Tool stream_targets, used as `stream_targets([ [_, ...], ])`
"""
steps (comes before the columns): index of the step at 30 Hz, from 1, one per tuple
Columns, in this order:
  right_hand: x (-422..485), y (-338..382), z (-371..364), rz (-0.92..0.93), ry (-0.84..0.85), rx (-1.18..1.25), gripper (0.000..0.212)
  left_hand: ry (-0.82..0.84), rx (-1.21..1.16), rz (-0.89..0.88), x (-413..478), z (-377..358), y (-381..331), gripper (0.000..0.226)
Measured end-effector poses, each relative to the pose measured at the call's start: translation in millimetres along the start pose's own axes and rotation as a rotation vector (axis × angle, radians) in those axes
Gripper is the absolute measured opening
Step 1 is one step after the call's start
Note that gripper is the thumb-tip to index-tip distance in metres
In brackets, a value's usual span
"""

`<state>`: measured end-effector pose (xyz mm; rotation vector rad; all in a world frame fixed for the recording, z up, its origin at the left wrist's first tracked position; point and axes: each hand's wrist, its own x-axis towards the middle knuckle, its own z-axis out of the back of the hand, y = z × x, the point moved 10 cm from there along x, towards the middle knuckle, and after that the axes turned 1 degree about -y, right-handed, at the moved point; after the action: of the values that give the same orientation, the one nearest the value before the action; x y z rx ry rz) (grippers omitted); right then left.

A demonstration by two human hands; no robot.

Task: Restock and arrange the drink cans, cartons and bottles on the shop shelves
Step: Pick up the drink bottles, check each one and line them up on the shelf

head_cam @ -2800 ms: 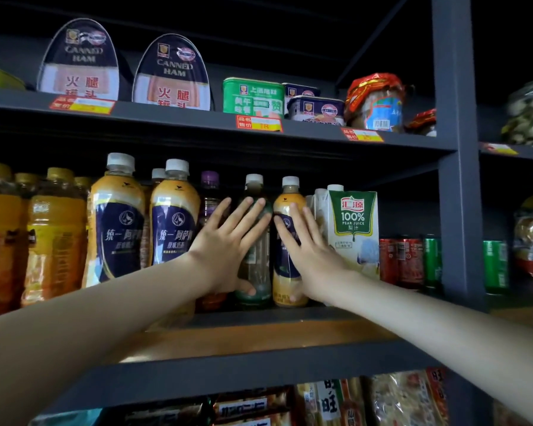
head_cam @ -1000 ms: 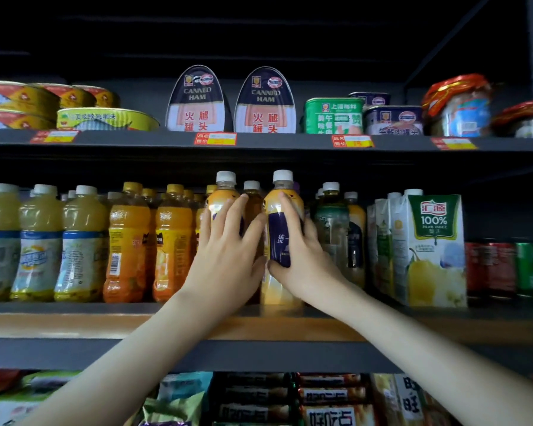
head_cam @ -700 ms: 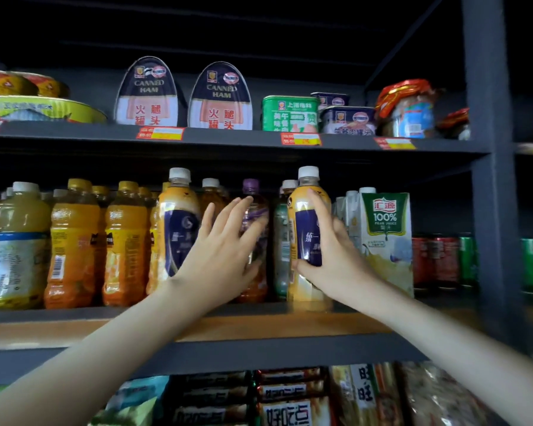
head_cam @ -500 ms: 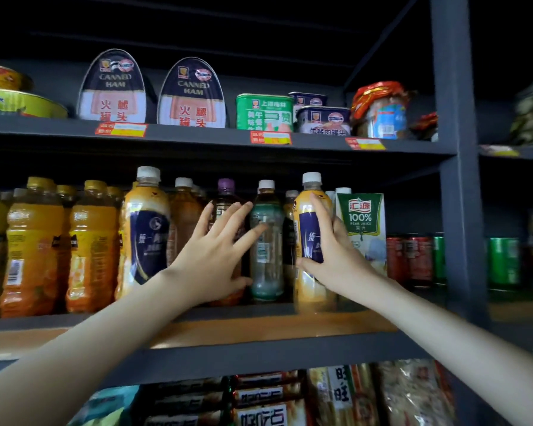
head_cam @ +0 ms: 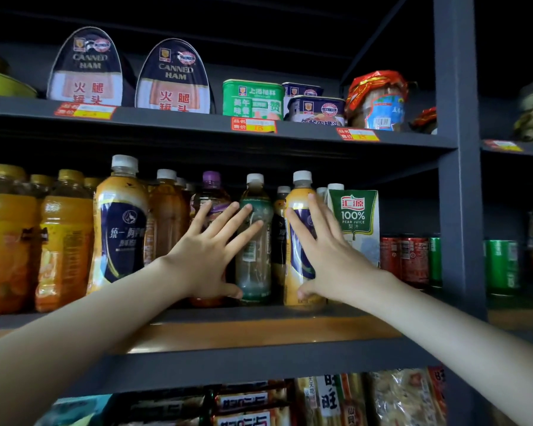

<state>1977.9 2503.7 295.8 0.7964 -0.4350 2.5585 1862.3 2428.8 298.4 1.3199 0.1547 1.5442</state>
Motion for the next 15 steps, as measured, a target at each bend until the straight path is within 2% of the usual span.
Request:
stream_targets([
  [6, 15, -4, -18, -0.047, 0.003, 0.164, 0.138, 0.087, 0.006, -0.031, 6, -11, -14, 0.125],
  [8, 19, -6, -25, -0.078, 0.016, 0.155, 0.138, 0.193, 0.028, -0.029, 7, -19, -19, 0.12],
  [15, 42, -6, -42, -0.143, 0.052, 0.093, 0.133, 0.202, 0.071, -0.006, 6, -16, -17, 0.114],
])
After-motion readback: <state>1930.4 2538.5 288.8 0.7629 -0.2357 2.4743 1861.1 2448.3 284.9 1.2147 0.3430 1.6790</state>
